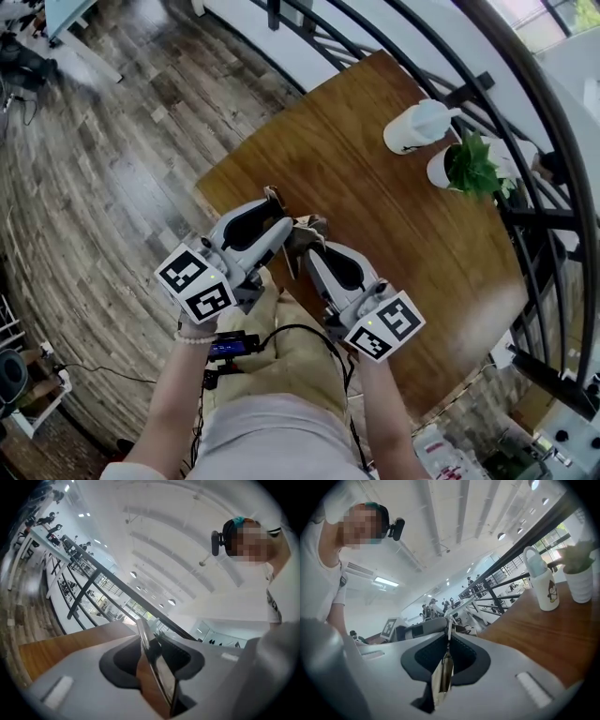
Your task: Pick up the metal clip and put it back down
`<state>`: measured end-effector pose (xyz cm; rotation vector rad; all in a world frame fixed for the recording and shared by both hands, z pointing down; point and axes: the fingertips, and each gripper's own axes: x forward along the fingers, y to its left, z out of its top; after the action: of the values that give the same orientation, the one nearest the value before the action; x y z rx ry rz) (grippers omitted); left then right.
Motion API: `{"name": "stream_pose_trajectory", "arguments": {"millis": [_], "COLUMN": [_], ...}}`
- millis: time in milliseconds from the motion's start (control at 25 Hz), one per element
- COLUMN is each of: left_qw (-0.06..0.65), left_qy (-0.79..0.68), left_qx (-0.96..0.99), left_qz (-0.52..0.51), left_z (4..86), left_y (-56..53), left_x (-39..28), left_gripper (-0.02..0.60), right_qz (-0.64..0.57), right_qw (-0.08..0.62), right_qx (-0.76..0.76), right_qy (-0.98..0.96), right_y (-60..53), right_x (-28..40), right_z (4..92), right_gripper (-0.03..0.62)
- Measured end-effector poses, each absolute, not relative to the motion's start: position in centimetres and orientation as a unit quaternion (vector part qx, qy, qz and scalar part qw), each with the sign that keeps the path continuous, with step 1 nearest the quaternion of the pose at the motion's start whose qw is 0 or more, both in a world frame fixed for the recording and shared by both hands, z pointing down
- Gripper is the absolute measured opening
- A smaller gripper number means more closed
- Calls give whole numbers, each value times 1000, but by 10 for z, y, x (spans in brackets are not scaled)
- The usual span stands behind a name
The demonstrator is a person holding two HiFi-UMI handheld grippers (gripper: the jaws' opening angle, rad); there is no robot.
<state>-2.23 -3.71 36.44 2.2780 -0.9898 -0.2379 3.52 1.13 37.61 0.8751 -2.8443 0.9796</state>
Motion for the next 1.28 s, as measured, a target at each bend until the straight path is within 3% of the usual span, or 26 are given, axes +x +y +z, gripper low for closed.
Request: {"name": "stream_pose_trajectory", "arguments": {"millis": [1280], "left_qw": [113], "left_qy": [-376], "left_qx": [914], "left_qz": [-98], "left_z": [192], "left_y": [-5], "left_x": [-11], "left_gripper": [120], "right_qz": [100], "right_qw": [12], "right_qx": [283], "right_qy": [-954], "right_y": [35], "right_x": [34], "right_z": [236], "right_gripper": [46]}}
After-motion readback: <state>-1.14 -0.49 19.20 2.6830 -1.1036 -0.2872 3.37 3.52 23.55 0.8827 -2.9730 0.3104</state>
